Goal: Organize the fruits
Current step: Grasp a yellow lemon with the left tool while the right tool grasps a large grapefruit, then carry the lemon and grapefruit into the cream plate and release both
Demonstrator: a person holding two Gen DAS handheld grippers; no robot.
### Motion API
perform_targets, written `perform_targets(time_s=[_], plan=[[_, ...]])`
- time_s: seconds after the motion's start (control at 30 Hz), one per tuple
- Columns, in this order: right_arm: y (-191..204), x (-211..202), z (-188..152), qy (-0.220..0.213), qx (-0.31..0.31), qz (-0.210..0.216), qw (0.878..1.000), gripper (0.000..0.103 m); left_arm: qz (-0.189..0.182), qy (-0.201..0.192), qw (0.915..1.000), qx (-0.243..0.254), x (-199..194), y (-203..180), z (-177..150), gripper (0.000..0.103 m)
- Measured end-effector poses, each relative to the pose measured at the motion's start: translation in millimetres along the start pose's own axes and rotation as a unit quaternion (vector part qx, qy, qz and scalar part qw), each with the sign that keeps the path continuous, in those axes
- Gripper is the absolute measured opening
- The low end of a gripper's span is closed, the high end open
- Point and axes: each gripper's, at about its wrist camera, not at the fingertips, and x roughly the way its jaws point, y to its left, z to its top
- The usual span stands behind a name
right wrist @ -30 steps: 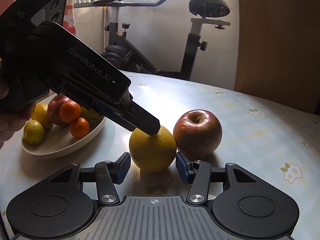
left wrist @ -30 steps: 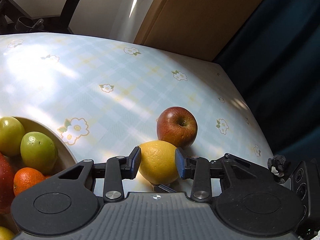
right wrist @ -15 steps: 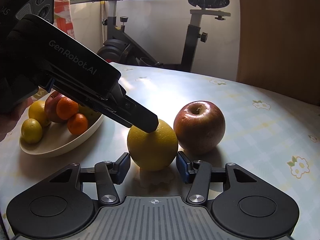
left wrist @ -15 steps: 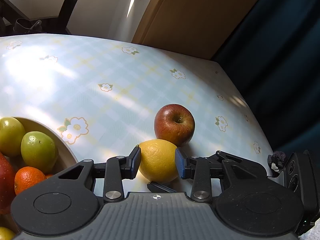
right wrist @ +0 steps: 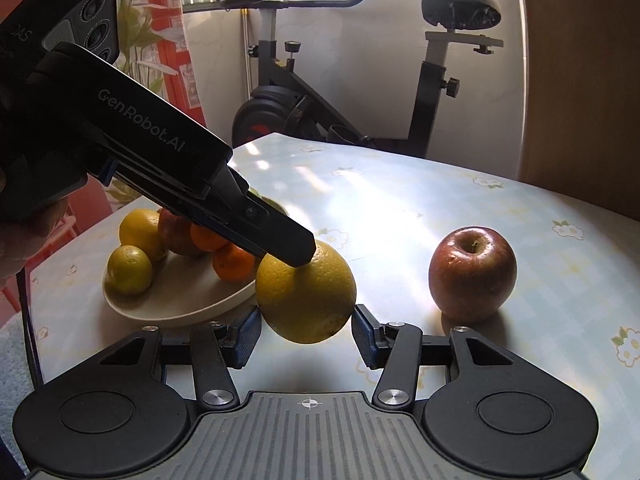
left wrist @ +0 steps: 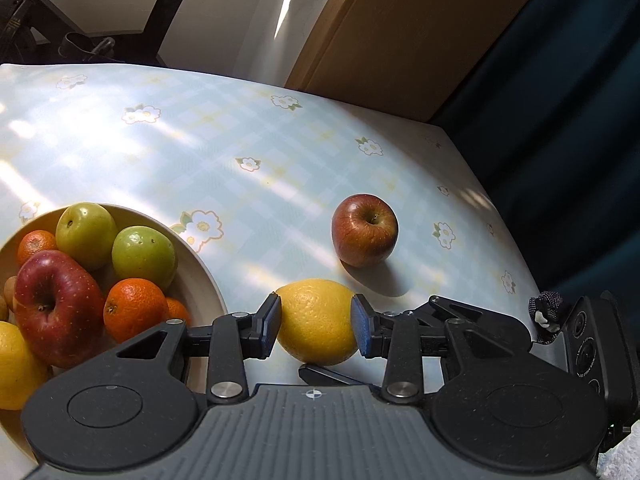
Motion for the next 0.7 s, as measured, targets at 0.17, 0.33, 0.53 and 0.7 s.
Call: perform_targets(time_s=[0.17, 0.33, 0.53, 0.7], plan=[[25.3, 7.7, 14.6, 0.000, -0.023, 0.032, 0.999, 0.046, 0.018, -0.014, 0.9996, -0.013, -29.0, 13.5, -4.7, 0.040], [45.4, 17.3, 21.4, 0.011, -0.040, 0.068, 0.997, 0.046, 0.038, -0.022, 0.9983, -0.038, -53.3, 30.7, -15.8, 0.040], [60.8, 32.9, 27.2, 0.039, -0.052, 0.094, 0.993, 0.046, 0.053, -0.023, 0.9967, -0.057, -65.2, 46.1, -27.9, 0.040], [70.9, 47.1, 27.9, 0.056, -0.067, 0.101, 0.991, 0.046, 0.063, -0.022, 0.9954, -0.069, -68.2, 59.5, -35.2, 0.040]])
